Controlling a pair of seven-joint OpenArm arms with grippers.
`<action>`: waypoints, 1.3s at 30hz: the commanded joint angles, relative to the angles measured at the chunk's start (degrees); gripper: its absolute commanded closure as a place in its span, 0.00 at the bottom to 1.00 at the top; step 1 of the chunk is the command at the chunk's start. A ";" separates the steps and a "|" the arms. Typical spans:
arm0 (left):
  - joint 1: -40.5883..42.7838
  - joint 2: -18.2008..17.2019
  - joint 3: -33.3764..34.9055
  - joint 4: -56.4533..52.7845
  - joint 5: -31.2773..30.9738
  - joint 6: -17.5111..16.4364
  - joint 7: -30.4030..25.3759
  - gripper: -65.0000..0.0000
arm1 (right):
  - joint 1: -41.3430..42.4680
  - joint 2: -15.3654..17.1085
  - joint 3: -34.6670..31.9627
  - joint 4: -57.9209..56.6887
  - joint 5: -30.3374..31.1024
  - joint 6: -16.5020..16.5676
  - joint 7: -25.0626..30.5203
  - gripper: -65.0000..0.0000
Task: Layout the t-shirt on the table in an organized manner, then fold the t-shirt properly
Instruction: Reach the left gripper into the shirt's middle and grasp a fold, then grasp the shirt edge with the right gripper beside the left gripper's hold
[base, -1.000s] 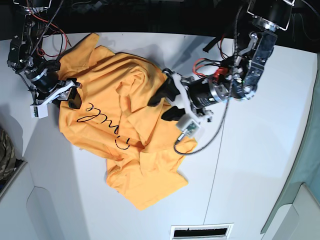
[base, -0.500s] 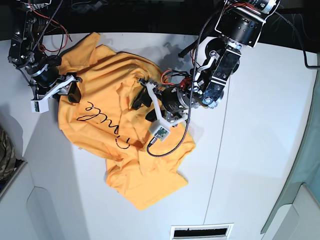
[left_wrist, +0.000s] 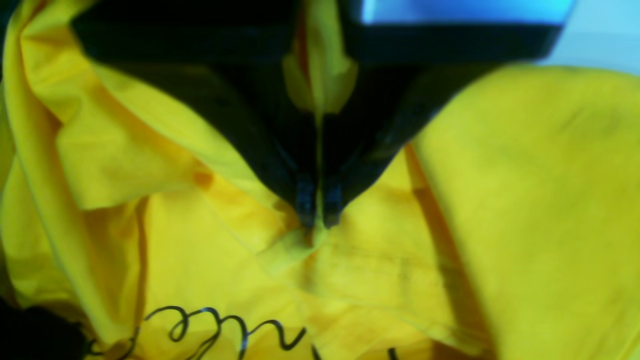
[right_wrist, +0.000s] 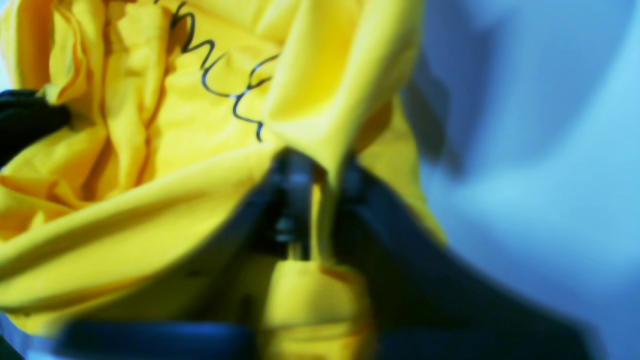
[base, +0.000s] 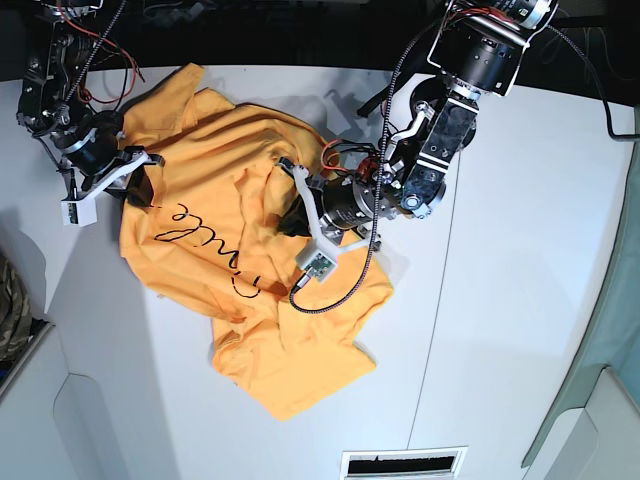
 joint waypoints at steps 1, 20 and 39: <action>-1.20 -0.94 -0.70 2.21 -0.74 1.01 -1.20 1.00 | 0.59 0.74 0.22 0.72 0.66 0.22 1.33 1.00; 13.51 -17.75 -26.80 17.46 -37.18 -15.55 8.68 1.00 | 0.57 8.55 6.91 0.74 1.46 -0.28 1.77 1.00; 22.93 -15.54 -39.74 17.46 -44.24 -15.55 15.80 0.60 | -5.25 7.87 20.41 0.74 16.09 0.46 -14.08 0.41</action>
